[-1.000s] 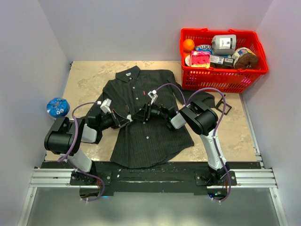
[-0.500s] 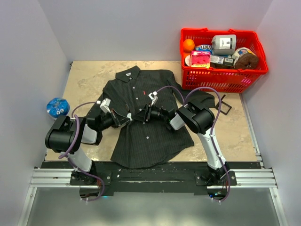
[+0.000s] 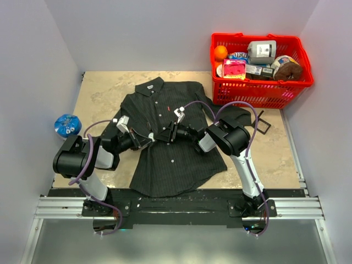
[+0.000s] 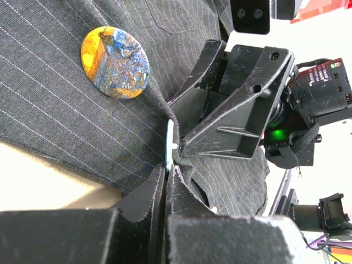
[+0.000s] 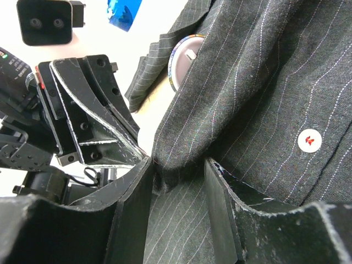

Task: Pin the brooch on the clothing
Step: Close the brooch on the flattened clothing.

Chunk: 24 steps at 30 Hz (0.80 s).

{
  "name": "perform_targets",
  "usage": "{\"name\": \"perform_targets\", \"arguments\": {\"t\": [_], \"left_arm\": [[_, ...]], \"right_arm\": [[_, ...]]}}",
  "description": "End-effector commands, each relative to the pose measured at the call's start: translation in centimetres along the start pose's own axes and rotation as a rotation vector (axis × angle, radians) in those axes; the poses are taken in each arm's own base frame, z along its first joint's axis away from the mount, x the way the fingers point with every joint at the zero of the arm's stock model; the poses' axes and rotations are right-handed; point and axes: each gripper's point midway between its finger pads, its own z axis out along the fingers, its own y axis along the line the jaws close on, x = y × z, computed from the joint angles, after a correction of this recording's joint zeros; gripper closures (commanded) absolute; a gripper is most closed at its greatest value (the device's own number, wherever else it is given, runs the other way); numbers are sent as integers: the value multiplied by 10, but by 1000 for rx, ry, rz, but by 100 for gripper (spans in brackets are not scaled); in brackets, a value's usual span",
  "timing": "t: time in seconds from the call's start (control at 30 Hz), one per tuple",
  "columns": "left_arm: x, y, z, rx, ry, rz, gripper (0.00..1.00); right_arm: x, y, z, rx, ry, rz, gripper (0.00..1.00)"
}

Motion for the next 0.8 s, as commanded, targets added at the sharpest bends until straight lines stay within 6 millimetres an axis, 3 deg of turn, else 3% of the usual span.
{"name": "perform_targets", "arguments": {"t": [0.0,0.3,0.77], "left_arm": [[5,-9,-2,48,11,19,100],[5,-9,-2,50,11,20,100],[0,-6,1,20,11,-26,100]], "right_arm": [[-14,16,2,-94,-49,-60,53],[-18,14,5,-86,-55,-67,55],[-7,20,4,-116,-31,-59,55]]}}
